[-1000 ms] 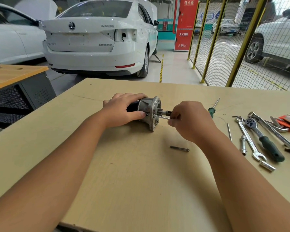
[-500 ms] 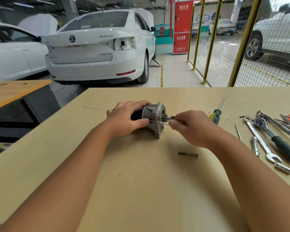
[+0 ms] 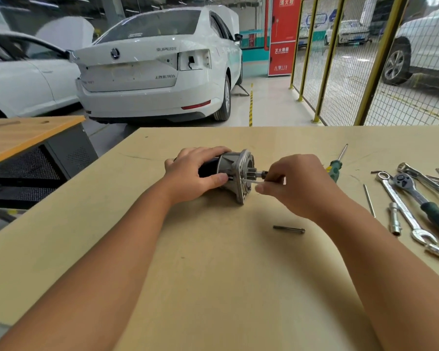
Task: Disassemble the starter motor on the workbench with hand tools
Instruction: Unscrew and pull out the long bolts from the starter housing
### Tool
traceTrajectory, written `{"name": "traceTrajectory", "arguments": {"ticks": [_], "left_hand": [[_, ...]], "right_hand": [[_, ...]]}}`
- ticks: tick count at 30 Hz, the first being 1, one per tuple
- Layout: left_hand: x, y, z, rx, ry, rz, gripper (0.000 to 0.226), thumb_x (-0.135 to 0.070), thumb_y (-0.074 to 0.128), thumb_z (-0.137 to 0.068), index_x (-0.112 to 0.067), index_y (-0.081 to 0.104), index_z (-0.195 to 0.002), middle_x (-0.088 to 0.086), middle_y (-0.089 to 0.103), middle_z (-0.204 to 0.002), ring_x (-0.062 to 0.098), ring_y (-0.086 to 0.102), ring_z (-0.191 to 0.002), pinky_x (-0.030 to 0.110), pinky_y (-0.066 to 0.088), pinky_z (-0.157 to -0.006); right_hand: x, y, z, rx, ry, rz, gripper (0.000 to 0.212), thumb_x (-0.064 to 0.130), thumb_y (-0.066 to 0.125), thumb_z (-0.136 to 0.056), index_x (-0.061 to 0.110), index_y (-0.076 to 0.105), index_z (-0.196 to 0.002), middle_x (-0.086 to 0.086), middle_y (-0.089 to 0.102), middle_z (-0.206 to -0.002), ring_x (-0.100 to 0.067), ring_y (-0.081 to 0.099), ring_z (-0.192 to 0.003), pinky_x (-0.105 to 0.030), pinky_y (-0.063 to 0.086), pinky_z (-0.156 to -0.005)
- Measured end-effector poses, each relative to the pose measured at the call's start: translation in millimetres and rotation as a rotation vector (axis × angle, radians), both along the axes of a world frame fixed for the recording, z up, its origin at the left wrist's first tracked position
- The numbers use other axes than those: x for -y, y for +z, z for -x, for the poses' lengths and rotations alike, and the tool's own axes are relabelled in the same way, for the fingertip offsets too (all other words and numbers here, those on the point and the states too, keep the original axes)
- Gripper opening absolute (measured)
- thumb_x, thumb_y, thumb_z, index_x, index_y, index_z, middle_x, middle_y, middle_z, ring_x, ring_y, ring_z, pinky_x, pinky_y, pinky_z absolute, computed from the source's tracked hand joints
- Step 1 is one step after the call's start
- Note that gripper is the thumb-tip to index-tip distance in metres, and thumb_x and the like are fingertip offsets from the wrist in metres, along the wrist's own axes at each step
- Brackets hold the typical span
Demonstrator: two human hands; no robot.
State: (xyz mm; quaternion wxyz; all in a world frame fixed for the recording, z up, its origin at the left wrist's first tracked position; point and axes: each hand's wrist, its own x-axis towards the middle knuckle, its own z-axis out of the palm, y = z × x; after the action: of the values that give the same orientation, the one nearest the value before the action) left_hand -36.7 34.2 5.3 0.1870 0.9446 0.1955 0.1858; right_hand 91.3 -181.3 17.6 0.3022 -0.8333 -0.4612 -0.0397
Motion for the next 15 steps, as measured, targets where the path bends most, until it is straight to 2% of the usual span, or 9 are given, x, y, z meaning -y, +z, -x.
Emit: {"name": "traceTrajectory", "arguments": {"ticks": [3, 6, 11, 13, 15], "left_hand": [[1.6, -1.3, -0.3, 0.012, 0.007, -0.017, 0.061, -0.069, 0.052, -0.081, -0.061, 0.044, -0.14, -0.03, 0.054, -0.135, 0.011, 0.035, -0.135, 0.049, 0.025, -0.107], [3.2, -2.7, -0.2, 0.017, 0.008, -0.018, 0.058, -0.067, 0.049, -0.082, -0.062, 0.044, -0.14, -0.032, 0.053, -0.135, 0.009, 0.034, -0.135, 0.046, 0.023, -0.104], [4.0, -3.7, 0.3, 0.009, 0.01, 0.014, 0.056, -0.065, 0.046, -0.085, -0.062, 0.043, -0.141, -0.034, 0.05, -0.136, 0.006, 0.03, -0.139, 0.045, 0.019, -0.107], [3.8, -2.7, 1.2, 0.0, 0.01, 0.02, 0.055, -0.065, 0.046, -0.086, -0.062, 0.043, -0.141, -0.033, 0.05, -0.137, 0.006, 0.029, -0.139, 0.046, 0.019, -0.108], [4.0, -1.7, 1.6, -0.001, 0.006, 0.03, 0.055, -0.064, 0.048, -0.086, -0.063, 0.043, -0.141, -0.032, 0.05, -0.138, 0.006, 0.029, -0.139, 0.047, 0.019, -0.108]], "right_hand": [[1.0, 0.1, -1.9, -0.014, 0.017, 0.036, 0.029, 0.042, 0.07, -0.09, 0.019, 0.072, -0.071, -0.002, 0.062, -0.065, -0.018, 0.055, -0.065, -0.032, 0.041, -0.054], [4.0, 3.8, -4.2, -0.034, 0.027, 0.073, 0.029, 0.035, 0.065, -0.093, 0.015, 0.072, -0.073, -0.005, 0.062, -0.069, -0.021, 0.056, -0.068, -0.029, 0.036, -0.052], [4.4, 6.2, -2.6, 0.066, 0.043, 0.115, 0.022, 0.033, 0.065, -0.095, 0.016, 0.074, -0.083, 0.001, 0.062, -0.075, -0.018, 0.054, -0.072, -0.032, 0.045, -0.064], [4.1, 5.2, -0.1, 0.128, 0.003, 0.136, 0.018, 0.039, 0.069, -0.092, 0.025, 0.072, -0.081, 0.006, 0.062, -0.079, -0.022, 0.055, -0.081, -0.039, 0.05, -0.074], [5.4, 5.9, 2.8, 0.167, -0.039, 0.14, 0.017, 0.044, 0.073, -0.087, 0.034, 0.065, -0.076, 0.012, 0.062, -0.081, -0.022, 0.054, -0.089, -0.043, 0.049, -0.081]]}}
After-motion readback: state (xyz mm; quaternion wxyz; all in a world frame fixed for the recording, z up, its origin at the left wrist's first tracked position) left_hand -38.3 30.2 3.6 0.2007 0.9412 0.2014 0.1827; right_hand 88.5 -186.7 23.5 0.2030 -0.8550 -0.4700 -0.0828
